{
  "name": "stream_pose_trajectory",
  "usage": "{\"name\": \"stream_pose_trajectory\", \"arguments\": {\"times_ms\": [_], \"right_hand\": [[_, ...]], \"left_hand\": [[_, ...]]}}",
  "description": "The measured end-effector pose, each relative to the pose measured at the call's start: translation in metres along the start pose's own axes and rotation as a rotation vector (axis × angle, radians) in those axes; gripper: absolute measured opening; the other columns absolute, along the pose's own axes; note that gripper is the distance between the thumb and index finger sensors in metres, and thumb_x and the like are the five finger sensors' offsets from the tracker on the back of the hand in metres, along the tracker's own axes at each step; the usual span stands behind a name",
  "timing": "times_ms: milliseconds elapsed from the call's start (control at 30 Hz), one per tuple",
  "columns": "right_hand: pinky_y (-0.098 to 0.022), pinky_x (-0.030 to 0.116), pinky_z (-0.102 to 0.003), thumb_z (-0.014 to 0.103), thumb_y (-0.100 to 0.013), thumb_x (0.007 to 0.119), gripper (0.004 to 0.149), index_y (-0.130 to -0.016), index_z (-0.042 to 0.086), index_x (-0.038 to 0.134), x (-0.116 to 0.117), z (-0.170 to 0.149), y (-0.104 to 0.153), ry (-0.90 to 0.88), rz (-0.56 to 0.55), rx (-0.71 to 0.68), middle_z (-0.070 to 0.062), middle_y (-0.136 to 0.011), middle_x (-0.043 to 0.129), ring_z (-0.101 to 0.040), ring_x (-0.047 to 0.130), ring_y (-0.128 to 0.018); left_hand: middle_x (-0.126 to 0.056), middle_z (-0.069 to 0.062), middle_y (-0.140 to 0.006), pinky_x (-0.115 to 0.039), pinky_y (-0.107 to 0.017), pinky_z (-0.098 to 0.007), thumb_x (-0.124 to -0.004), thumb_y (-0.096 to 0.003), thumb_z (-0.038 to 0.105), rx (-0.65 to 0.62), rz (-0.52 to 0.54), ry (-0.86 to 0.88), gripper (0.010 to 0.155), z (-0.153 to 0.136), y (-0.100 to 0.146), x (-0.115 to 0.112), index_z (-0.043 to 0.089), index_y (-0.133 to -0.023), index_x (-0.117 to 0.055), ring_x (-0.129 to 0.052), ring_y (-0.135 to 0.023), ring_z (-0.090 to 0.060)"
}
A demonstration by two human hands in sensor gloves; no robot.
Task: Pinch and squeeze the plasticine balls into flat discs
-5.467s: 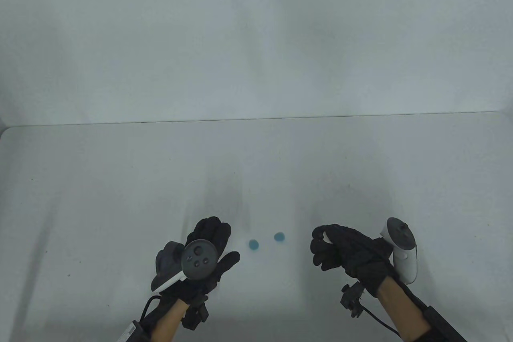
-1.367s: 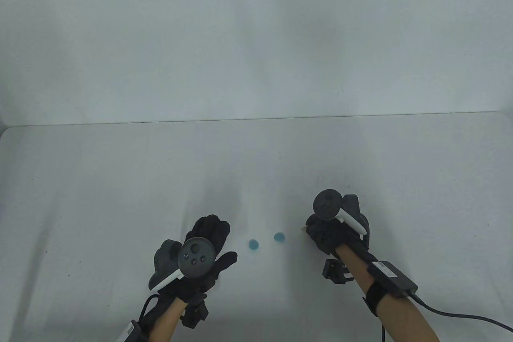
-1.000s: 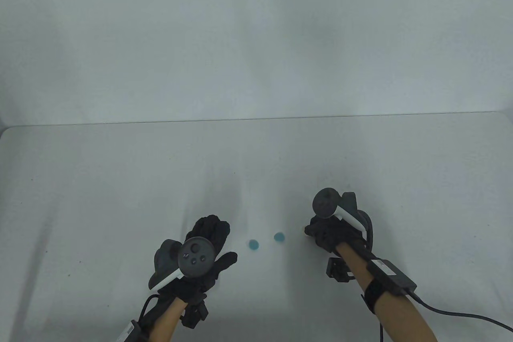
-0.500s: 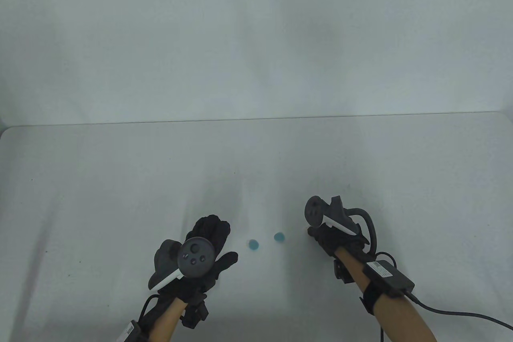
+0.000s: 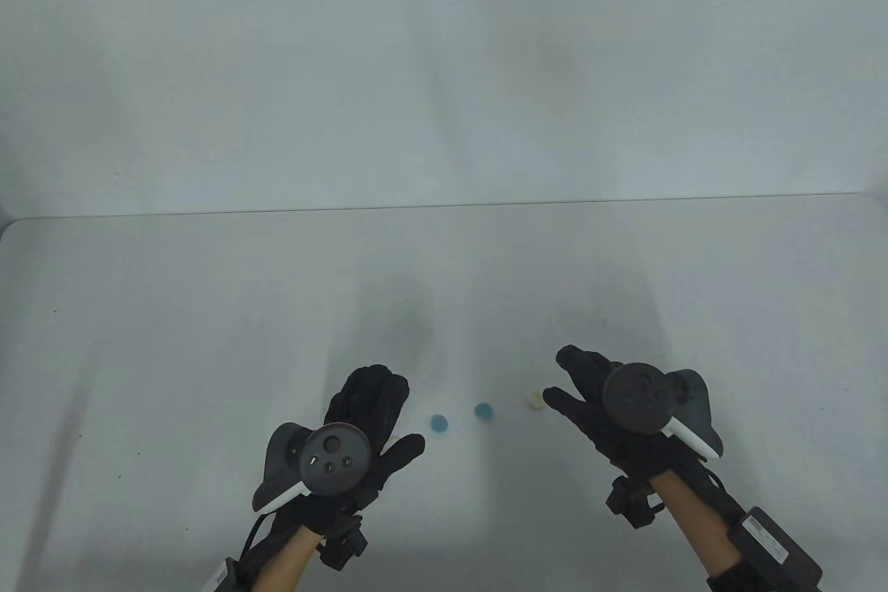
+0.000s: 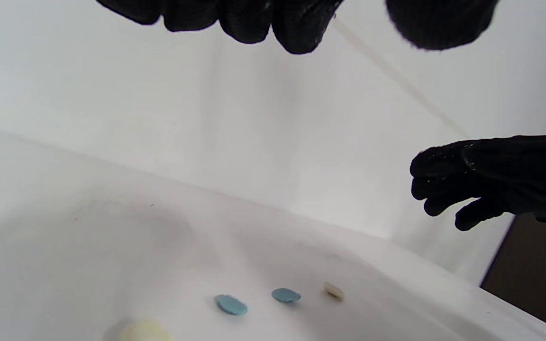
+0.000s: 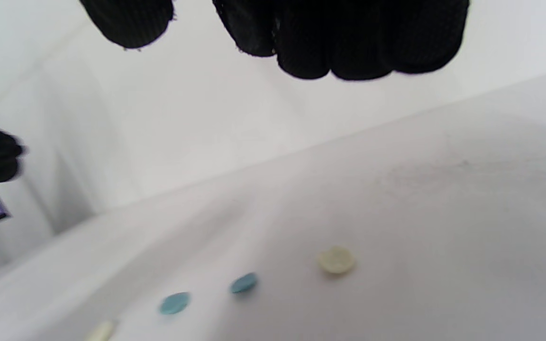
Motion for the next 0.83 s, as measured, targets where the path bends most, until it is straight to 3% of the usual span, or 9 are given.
{"name": "stream_pose_trajectory", "arguments": {"times_ms": [167,433,833], "right_hand": [[-0.07,0.054,-0.07,0.063,-0.057,0.058,0.079,-0.116,0.012,0.046,0.001,0.004,0.026,0.045,-0.021,-0.076,-0.019,-0.12,0.05,-0.052,0.051,-0.108],[-0.072,0.039,-0.074,0.069,-0.054,0.054,0.086,-0.118,0.014,0.034,0.013,0.002,0.038,0.146,-0.05,-0.132,-0.017,-0.123,0.033,-0.053,0.032,-0.111],[-0.071,0.038,-0.075,0.069,-0.054,0.053,0.087,-0.117,0.013,0.035,0.015,0.002,0.04,0.177,-0.053,-0.139,-0.017,-0.123,0.033,-0.053,0.031,-0.111]], "left_hand": [[-0.032,-0.028,-0.119,-0.041,-0.075,-0.065,-0.059,-0.0536,0.058,-0.07,0.01,-0.047,0.086,0.019,0.003,0.002,0.005,-0.117,-0.038,-0.034,-0.109,-0.056],[-0.026,-0.03,-0.118,-0.038,-0.075,-0.065,-0.058,-0.0529,0.061,-0.089,-0.031,-0.101,0.091,0.027,0.002,-0.009,0.003,-0.117,-0.031,-0.028,-0.108,-0.058],[-0.026,-0.03,-0.118,-0.038,-0.075,-0.065,-0.058,-0.0531,0.061,-0.063,-0.038,-0.103,0.09,0.023,-0.002,-0.013,0.002,-0.117,-0.032,-0.028,-0.107,-0.058]]}}
Point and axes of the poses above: the tracker on the back of each hand, its own z axis roughly to the thumb side, its own y axis roughly from the fingertips to the wrist, x = y × z, the point moved 4 cm from there along -y, roughly from the wrist to the fingertips
